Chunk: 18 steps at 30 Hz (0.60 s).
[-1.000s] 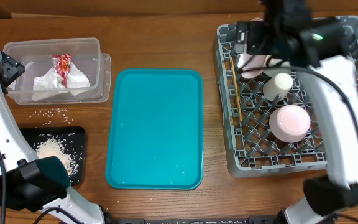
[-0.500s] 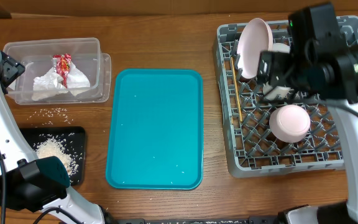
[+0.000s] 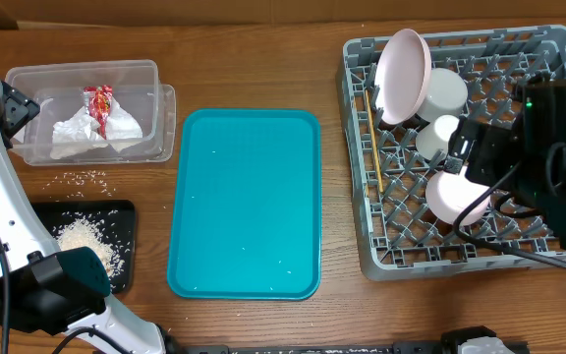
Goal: Sort waste into correct bins and load items into the dishwasher
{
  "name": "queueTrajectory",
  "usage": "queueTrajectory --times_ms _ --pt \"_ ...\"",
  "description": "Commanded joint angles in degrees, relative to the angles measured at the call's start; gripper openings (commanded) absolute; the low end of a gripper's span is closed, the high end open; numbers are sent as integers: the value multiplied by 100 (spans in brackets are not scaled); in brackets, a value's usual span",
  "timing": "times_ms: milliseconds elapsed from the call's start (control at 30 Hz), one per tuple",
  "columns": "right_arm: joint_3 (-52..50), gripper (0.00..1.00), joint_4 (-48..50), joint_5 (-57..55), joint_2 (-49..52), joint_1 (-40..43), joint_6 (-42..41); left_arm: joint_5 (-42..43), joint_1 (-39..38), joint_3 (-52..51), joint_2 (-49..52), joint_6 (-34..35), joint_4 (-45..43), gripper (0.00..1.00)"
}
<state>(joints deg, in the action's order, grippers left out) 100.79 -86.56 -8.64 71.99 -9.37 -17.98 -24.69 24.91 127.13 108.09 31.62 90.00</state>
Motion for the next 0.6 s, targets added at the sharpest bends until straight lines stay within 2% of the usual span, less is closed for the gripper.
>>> queueTrajectory --times_ms 0,133,333,467,567 --pt "-177 100 35 57 -22 24 13 -28 20 39 -127 98 -9 100" --pt "-358 100 31 -24 -20 83 -275 -28 20 39 -127 98 -9 100" --pt "-409 100 280 -632 -31 339 -1823 -28 20 39 -127 98 -9 100" --pt "-409 100 323 -199 -92 264 -1958 -28 20 39 -127 98 -9 100" --pt "-409 100 -35 -503 -315 173 -1961 -28 20 39 -127 98 -9 100"
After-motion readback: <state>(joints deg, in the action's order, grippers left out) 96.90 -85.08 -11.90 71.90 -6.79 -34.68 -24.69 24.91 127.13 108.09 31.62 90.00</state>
